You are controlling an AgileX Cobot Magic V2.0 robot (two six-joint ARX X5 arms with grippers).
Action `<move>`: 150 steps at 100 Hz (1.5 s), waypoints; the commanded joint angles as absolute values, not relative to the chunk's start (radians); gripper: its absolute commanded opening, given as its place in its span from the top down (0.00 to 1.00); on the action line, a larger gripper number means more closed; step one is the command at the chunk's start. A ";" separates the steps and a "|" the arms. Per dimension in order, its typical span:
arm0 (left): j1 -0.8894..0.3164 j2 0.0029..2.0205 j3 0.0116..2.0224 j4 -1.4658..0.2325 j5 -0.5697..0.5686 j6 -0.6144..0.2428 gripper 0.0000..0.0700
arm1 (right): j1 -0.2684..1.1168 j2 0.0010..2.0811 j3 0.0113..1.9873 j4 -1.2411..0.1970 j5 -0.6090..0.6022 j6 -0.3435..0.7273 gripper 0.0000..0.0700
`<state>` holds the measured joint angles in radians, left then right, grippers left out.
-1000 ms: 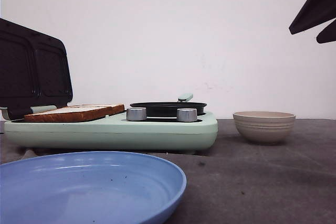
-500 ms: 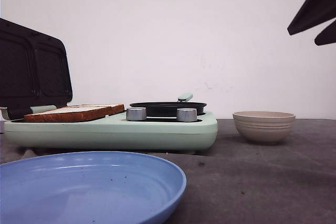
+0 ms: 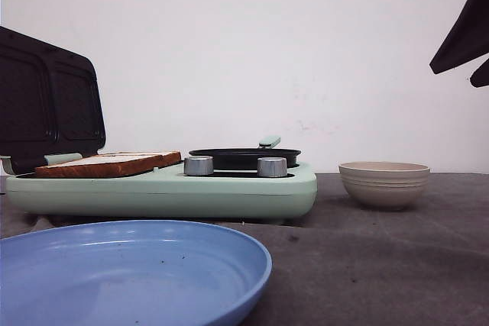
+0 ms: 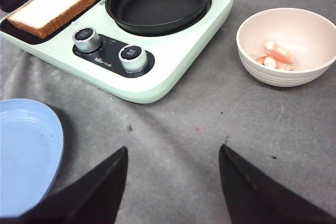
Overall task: Make breakfast with bread and shrimp
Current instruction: 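Move the left gripper to the sandwich-press lid handle and grasp it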
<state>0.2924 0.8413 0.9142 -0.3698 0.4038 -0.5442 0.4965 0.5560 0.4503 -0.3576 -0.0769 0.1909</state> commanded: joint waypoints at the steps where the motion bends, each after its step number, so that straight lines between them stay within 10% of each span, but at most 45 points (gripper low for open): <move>1: 0.331 0.876 0.951 -0.356 0.444 -0.596 0.57 | 0.502 0.560 0.456 -0.352 -0.078 0.201 0.52; 60: 0.464 1.201 0.973 -0.005 0.676 -0.936 0.55 | 0.502 0.560 0.456 -0.352 -0.078 0.198 0.52; 150: 0.403 1.483 1.053 0.154 0.733 -0.958 0.55 | 0.502 0.561 0.456 -0.339 -0.070 0.191 0.52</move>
<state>0.4007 1.4628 1.0271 0.1459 0.7349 -0.9573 0.4965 0.5560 0.4503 -0.3504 -0.0746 0.1898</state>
